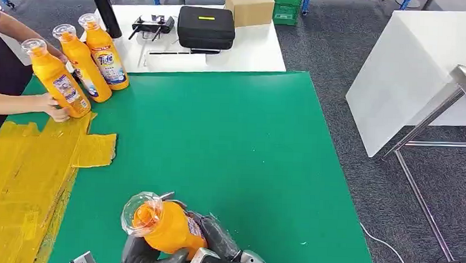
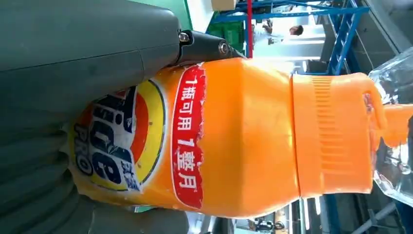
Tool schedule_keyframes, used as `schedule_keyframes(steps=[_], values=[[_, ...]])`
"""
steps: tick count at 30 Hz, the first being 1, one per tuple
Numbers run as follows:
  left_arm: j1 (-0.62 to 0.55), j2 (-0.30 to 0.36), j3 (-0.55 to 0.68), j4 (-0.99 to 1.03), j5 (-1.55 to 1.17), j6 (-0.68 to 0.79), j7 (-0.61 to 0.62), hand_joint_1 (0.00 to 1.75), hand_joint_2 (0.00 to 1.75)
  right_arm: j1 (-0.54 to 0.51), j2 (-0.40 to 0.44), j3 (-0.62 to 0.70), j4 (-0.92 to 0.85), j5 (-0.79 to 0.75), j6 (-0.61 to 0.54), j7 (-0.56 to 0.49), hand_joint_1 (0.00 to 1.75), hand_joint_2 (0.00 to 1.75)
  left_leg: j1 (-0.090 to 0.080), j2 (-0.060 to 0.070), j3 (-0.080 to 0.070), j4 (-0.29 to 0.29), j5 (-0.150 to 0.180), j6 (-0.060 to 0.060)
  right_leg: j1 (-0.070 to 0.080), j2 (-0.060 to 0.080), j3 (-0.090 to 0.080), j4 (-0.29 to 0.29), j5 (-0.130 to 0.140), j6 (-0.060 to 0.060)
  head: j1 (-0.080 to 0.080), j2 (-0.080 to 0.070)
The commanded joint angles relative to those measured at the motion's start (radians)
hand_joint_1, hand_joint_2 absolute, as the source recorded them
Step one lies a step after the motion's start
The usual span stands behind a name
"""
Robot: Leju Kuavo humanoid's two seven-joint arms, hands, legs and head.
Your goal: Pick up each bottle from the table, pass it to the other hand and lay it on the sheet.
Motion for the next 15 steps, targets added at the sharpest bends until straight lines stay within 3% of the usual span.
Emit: schedule_keyframes(steps=[1,15], values=[[-0.046,0.020,-0.066,0.062,-0.018,-0.014,-0.008,1.75,1.75,-0.030,-0.006,0.058,0.095,0.005,0.015,0.006,1.75,1.75,0.001,0.001,0.002,0.000,-0.001,-0.003,0.002,0.000,0.003,-0.001,0.000,-0.001,0.000,0.000],[-0.040,0.024,-0.056,0.053,-0.017,-0.011,-0.012,1.75,1.75,-0.025,-0.010,0.053,0.086,0.001,0.012,0.007,1.75,1.75,0.001,0.001,0.002,0.000,0.000,-0.002,0.001,0.000,0.002,-0.001,0.000,-0.001,0.000,0.000]])
